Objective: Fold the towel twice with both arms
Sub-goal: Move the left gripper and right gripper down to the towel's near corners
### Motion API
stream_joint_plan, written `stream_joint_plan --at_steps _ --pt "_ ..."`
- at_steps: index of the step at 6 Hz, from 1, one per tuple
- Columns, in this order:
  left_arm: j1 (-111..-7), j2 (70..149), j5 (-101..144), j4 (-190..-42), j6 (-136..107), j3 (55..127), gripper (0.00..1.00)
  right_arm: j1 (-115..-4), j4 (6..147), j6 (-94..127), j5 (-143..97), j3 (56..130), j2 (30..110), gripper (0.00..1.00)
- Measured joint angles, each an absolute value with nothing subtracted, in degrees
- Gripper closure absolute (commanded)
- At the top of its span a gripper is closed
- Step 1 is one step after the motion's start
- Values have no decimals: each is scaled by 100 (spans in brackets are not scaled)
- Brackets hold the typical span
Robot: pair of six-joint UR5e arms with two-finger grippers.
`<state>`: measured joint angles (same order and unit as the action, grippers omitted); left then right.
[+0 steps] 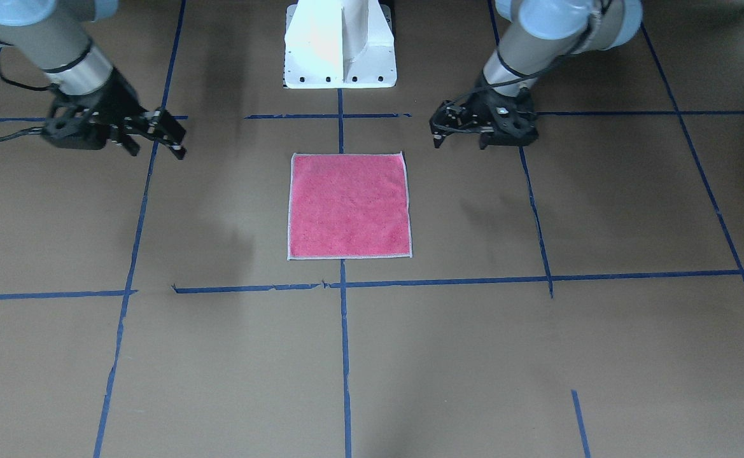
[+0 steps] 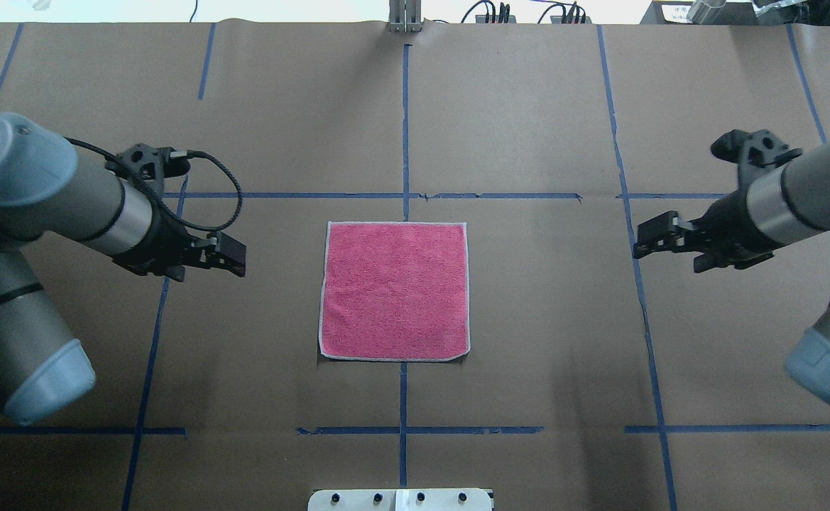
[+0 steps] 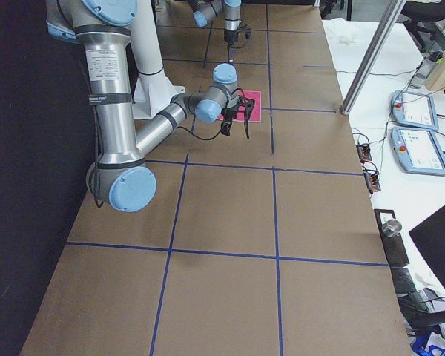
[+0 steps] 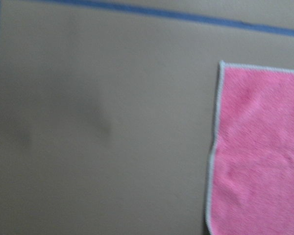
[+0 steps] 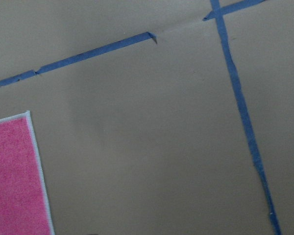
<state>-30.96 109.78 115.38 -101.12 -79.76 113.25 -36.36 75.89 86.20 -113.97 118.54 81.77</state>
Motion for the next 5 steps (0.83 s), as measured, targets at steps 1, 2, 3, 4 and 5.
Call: stream_joint_plan --at_steps 1,2,3,4,5 --pt "-2658 11135 11192 -10106 -8499 11291 19 -3112 7767 9363 -10985 11772 7867 11" --pt "-2368 11211 10900 -10101 -8884 11232 30 -2723 8198 9937 -10659 11633 7393 14" --pt "-2258 11278 10766 -10099 -9081 11118 33 -2472 8625 10316 -10431 11456 6901 17" --pt "-2223 11442 10687 -10101 -9198 10883 35 -2339 8817 10589 -10304 11342 6612 19" --pt "-2211 11634 10628 -10105 -9292 10599 36 -2274 8880 10797 -10224 11259 6450 21"
